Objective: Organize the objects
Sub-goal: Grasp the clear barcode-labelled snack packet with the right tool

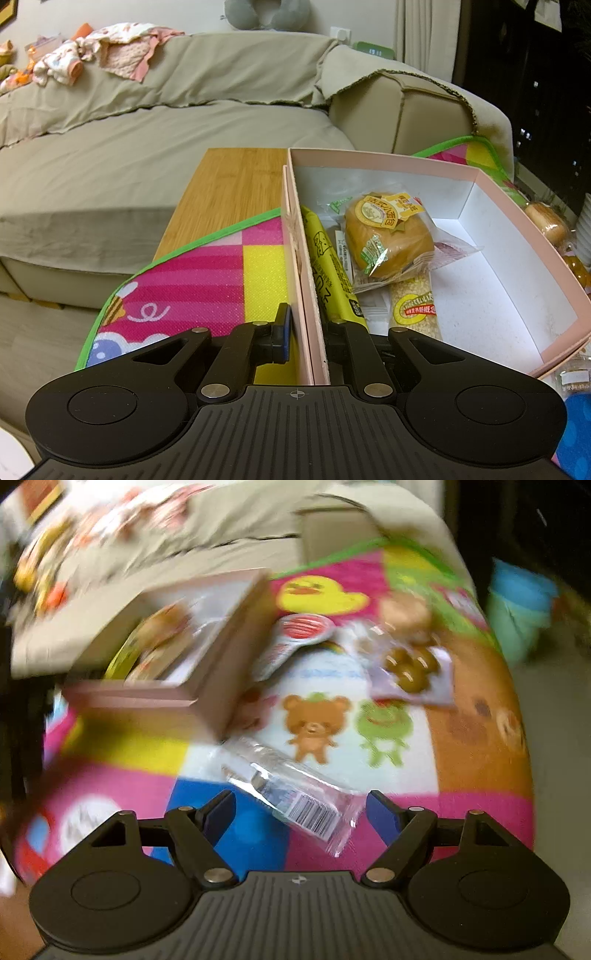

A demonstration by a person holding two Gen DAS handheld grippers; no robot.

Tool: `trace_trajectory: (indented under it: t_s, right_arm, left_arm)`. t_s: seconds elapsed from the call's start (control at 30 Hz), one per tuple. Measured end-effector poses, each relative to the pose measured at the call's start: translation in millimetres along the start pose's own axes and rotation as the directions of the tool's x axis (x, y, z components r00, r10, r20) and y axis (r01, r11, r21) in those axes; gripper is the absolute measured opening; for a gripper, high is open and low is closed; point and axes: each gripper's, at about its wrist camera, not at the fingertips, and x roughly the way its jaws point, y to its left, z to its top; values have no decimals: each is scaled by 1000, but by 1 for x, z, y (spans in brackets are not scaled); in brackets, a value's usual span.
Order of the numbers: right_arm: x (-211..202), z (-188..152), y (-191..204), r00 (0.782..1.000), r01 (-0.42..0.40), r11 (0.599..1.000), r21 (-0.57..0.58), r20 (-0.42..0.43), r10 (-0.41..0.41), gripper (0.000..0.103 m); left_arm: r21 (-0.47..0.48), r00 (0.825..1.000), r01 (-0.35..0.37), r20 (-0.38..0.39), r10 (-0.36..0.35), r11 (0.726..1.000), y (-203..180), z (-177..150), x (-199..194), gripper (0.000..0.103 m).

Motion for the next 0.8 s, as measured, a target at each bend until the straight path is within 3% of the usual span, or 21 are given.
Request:
trace_trajectory:
  t_s: [0.1, 0.27, 0.33, 0.43, 0.67, 0.8]
  right_arm:
    - [3, 7, 19, 999, 45, 992, -121, 36, -41, 79]
    - [26, 19, 26, 1000, -11, 986, -165, -7, 9, 77]
    - [32, 19, 29, 999, -25, 986, -164, -34, 20, 63]
    - [26, 18, 27, 999, -21, 990, -138, -42, 15, 44]
    - [15, 10, -10, 996, 58, 992, 115, -73, -49, 38]
    - [8, 2, -4, 996, 59, 992, 114, -74, -50, 36]
  left_arm:
    - [1, 1000, 0, 0, 0, 1000, 0, 0, 0, 12]
    - [3, 1000, 1, -2, -1, 1000, 0, -1, 0, 12]
    - [3, 1000, 1, -1, -1, 1000, 0, -1, 0, 12]
    - [3, 1000, 1, -2, -1, 1000, 0, -1, 0, 12]
    - [3, 1000, 1, -2, -1, 1000, 0, 0, 0, 12]
    - [3, 1000, 0, -2, 0, 1000, 0, -1, 0, 12]
